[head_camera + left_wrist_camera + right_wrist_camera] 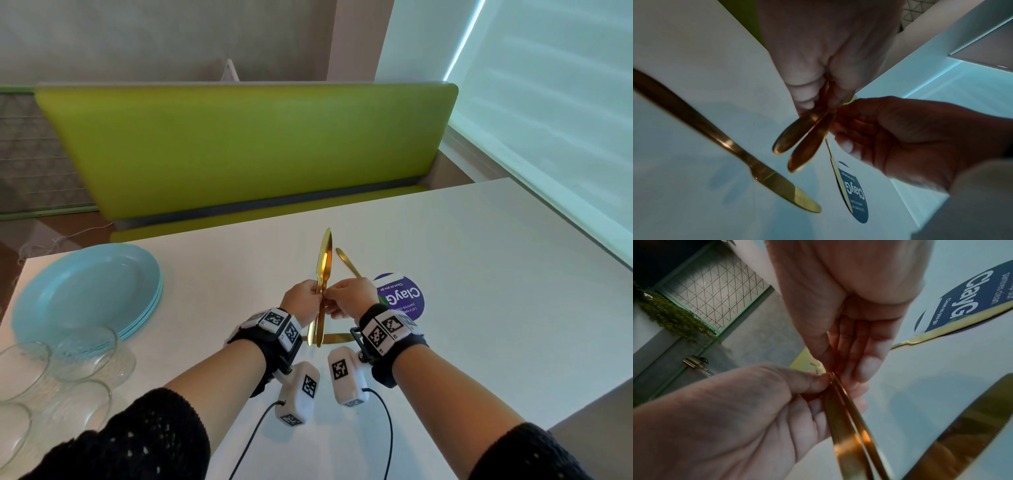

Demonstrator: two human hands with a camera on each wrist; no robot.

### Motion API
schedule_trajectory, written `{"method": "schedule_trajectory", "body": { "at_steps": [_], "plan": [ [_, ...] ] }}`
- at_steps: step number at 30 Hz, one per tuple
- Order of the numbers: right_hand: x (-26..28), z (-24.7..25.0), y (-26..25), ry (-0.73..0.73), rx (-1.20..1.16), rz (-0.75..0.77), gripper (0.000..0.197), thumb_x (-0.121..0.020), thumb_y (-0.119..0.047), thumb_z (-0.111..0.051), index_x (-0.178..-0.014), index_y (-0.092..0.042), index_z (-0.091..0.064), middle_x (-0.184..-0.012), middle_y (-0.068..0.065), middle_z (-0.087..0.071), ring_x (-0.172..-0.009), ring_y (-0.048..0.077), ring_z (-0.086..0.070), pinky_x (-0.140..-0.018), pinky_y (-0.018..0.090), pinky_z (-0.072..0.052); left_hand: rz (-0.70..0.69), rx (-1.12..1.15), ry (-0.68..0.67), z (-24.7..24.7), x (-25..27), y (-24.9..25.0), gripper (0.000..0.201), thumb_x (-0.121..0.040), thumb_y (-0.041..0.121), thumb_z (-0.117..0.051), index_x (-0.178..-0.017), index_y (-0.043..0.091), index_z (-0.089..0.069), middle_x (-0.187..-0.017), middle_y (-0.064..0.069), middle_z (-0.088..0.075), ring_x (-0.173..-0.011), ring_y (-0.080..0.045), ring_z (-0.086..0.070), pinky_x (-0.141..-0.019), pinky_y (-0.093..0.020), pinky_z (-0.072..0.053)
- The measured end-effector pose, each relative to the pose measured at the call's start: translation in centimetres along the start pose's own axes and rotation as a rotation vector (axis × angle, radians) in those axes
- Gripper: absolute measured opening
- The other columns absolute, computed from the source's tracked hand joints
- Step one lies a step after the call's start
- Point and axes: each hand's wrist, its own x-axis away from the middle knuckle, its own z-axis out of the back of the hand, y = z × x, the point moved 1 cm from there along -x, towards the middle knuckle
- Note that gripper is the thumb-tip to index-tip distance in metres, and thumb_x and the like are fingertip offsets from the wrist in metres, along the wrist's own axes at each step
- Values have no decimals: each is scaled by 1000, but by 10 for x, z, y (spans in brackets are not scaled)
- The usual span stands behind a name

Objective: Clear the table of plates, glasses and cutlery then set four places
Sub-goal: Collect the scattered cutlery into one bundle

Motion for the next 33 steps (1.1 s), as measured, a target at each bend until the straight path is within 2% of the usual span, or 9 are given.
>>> {"method": "schedule_trajectory", "body": {
  "at_steps": [7, 12, 14, 18, 20, 22, 25, 28, 33],
  "plan": [
    [-12, -7, 1, -30, -31, 15, 23, -88, -9, -60, -65, -10, -62, -64, 11, -66, -62, 22, -63, -79, 39, -59, 1, -9, -63, 2, -9, -5, 17, -80, 9, -48, -87, 16, -62, -91, -12, -67, -93, -34, -64, -90, -45, -52],
    [-20, -9, 0, -110, 35, 40, 13, -89, -10, -58, -79, -9, -67, -71, 8, -67, -59, 14, -62, -62, 26, -55, 27, 72, -40, 4, -15, -11, 19, -85, -1, -46, -84, 13, -58, -89, -12, -64, -80, -24, -61, -75, -35, -56],
    [-26, -7, -3, -100, 163, 98, 13, -88, -14, -58, -88, -10, -70, -80, 7, -70, -66, 14, -63, -60, 25, -55, 51, 103, -7, 6, -20, -13, 21, -88, -1, -40, -90, 11, -58, -86, -8, -63, -73, -19, -58, -62, -26, -50],
    [-50, 11, -8, 65, 667, 190, 24, -90, -18, -44, -82, -12, -66, -90, 8, -69, -85, 23, -66, -64, 26, -50, 124, 232, 46, 14, -29, -12, 26, -91, -3, -30, -105, 5, -51, -75, -2, -54, -59, -13, -50, -50, -20, -39],
    [-64, 24, -5, 115, 794, 156, 25, -91, -16, -43, -94, -7, -66, -93, 11, -66, -91, 26, -65, -62, 26, -47, 147, 249, 62, 22, -33, -12, 27, -91, -5, -27, -103, 6, -48, -74, -2, -52, -59, -13, -50, -49, -19, -39],
    [-77, 34, 1, 144, 876, 96, 27, -91, -14, -45, -105, -4, -65, -93, 11, -65, -80, 24, -60, -53, 24, -43, 156, 244, 77, 30, -39, -16, 28, -90, -5, -26, -103, 7, -47, -75, -1, -53, -61, -13, -51, -51, -21, -40],
    [-95, 41, 9, 195, 892, 30, 22, -90, -20, -53, -101, -6, -67, -86, 7, -65, -73, 22, -54, -54, 24, -41, 182, 252, 95, 39, -46, -22, 27, -89, -5, -27, -99, 7, -48, -73, -2, -52, -59, -15, -49, -51, -22, -39],
    [-107, 36, 12, 198, 906, 1, 31, -90, -32, -59, -100, -4, -66, -67, 3, -52, -73, 21, -55, -50, 23, -38, 210, 285, 92, 47, -53, -29, 27, -88, -7, -26, -88, 9, -48, -69, -4, -49, -56, -16, -45, -50, -23, -36],
    [-116, 31, 14, 245, 930, -1, 23, -92, -23, -55, -103, -6, -67, -95, 10, -68, -89, 25, -66, -65, 28, -47, 224, 268, 96, 56, -64, -37, 25, -88, -5, -29, -93, 9, -50, -72, -3, -52, -59, -15, -49, -53, -22, -40]
  ]
}}
